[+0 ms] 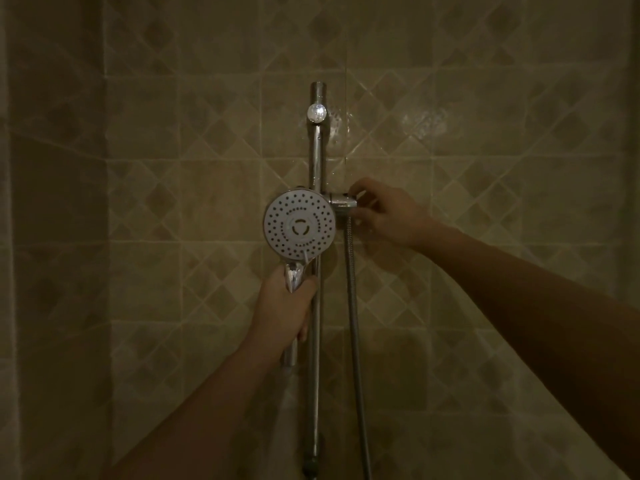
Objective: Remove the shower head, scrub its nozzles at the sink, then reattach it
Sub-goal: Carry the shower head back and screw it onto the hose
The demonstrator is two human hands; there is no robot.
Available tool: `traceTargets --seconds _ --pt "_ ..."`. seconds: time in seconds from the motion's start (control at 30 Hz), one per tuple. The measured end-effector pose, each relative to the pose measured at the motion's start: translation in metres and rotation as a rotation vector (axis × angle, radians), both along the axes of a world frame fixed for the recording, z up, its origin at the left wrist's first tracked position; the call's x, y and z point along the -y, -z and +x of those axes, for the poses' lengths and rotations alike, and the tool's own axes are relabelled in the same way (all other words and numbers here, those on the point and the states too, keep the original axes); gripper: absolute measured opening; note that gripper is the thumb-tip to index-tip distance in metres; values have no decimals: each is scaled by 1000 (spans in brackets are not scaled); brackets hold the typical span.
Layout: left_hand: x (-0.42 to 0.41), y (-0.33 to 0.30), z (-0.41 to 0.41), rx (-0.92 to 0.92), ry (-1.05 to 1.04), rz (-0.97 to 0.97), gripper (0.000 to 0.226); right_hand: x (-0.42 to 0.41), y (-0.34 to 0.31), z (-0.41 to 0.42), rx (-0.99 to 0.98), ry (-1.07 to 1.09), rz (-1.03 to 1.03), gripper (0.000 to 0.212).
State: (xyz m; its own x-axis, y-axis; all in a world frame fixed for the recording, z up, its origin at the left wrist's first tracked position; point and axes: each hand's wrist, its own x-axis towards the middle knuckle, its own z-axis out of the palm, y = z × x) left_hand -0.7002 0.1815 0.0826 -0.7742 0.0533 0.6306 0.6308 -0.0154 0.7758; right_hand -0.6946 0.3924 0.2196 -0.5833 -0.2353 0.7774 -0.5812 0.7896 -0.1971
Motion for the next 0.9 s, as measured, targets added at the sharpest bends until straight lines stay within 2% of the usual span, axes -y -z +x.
traceTargets --seconds 0.13,0.27,0.37,0.5,0.7,0.8,0.9 --pt "-1 -2 4 8 5 -19 18 0 -2 4 129 -127 -123 15" --pt "2 -2 7 -1 14 -28 20 -1 -23 10 287 -171 -97 16" --pt "4 -1 8 -15 19 -41 20 0 -32 8 310 -191 -88 8" --pt "7 3 8 -5 13 -32 21 2 -31 1 271 -175 -130 9" --pt "11 2 10 7 -22 -25 28 8 -43 4 224 -95 -58 13" --pt "12 2 14 1 -39 -20 30 10 -53 10 79 -46 -150 16" --pt "14 2 18 5 -48 -16 29 11 -64 11 -45 101 -157 14"
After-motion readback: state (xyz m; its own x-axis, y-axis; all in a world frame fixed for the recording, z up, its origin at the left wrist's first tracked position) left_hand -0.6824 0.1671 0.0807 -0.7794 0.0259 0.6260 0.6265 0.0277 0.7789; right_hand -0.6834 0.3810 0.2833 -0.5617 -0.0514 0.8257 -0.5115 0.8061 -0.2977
